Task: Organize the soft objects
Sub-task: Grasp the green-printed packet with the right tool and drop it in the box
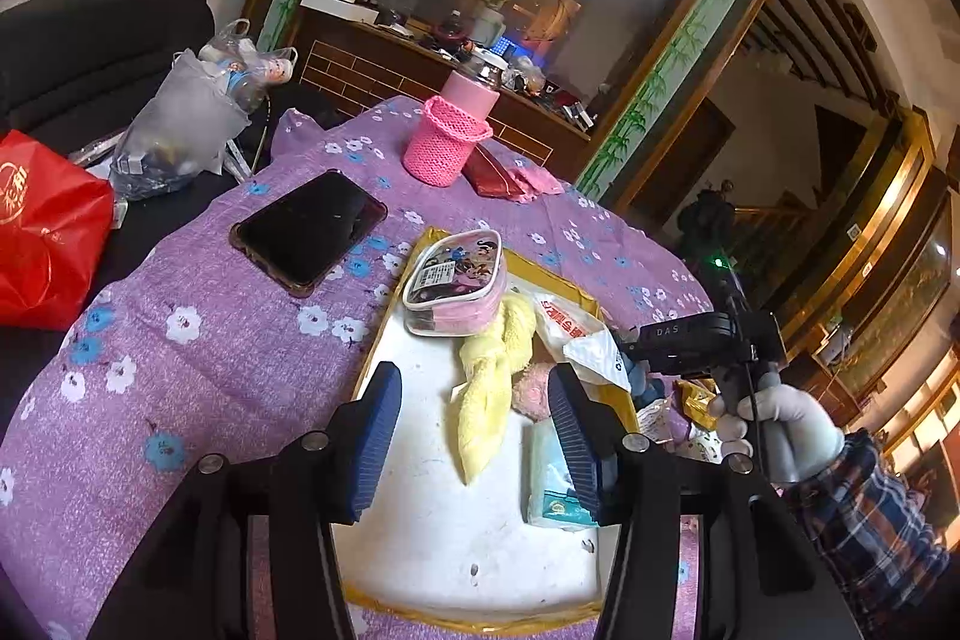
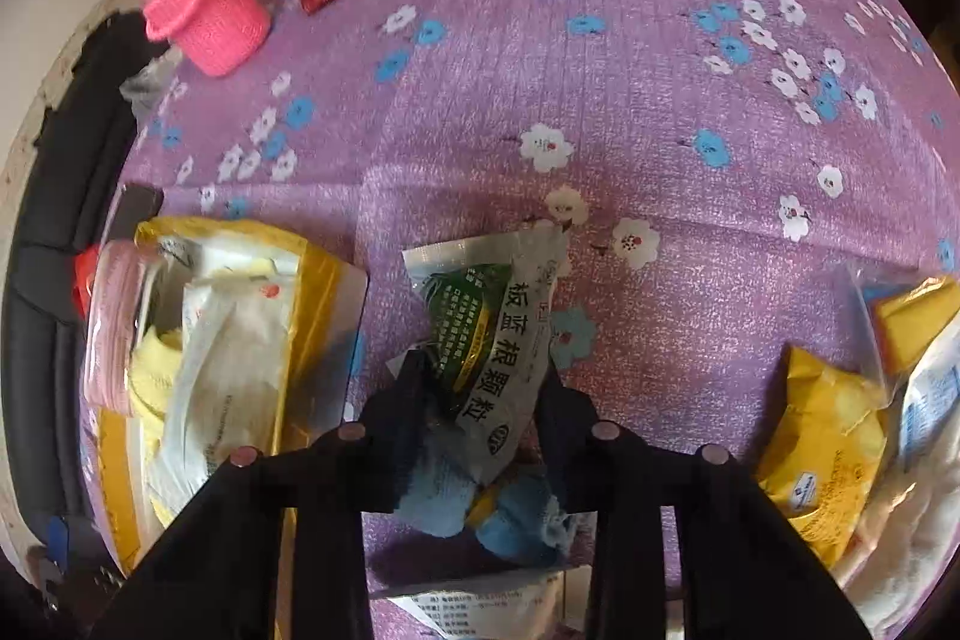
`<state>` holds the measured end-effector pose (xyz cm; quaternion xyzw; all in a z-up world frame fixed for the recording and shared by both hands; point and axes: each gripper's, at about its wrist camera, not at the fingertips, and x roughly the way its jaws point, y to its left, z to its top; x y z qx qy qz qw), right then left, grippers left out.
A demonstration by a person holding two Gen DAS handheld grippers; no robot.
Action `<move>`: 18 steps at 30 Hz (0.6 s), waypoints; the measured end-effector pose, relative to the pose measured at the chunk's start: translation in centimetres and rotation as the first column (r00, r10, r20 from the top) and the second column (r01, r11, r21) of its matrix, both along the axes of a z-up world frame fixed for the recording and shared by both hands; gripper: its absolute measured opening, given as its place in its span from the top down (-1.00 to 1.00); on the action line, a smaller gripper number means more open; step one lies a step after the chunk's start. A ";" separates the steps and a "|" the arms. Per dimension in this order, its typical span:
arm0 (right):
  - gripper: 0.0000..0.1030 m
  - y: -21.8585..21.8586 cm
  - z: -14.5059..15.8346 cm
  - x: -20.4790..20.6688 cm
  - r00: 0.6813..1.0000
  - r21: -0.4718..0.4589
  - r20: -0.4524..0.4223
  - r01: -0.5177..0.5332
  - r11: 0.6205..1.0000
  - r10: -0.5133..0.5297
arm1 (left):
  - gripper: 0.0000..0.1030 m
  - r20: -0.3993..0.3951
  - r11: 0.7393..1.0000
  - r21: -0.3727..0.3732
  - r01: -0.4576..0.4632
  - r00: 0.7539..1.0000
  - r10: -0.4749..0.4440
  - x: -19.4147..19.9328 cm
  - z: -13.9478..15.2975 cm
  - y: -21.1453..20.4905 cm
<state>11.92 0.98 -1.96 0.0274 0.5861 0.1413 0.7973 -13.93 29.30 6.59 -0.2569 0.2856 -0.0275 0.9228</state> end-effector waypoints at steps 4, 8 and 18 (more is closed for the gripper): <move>0.39 -1.2 3.1 -1.8 0.993 0.032 0.112 0.019 0.999 -0.022 | -0.04 0.010 1.000 -0.020 -0.008 1.000 0.009 -0.5 0.0 0.3; 0.39 -0.8 7.3 -4.8 0.973 0.057 0.231 -0.020 0.998 0.006 | -0.04 0.006 0.999 -0.047 -0.018 1.000 0.018 -0.9 -0.2 0.6; 0.38 9.9 6.6 -12.8 0.936 0.178 0.134 -0.346 0.921 0.326 | -0.14 0.013 0.996 -0.066 -0.066 0.998 0.067 -2.7 -0.1 1.7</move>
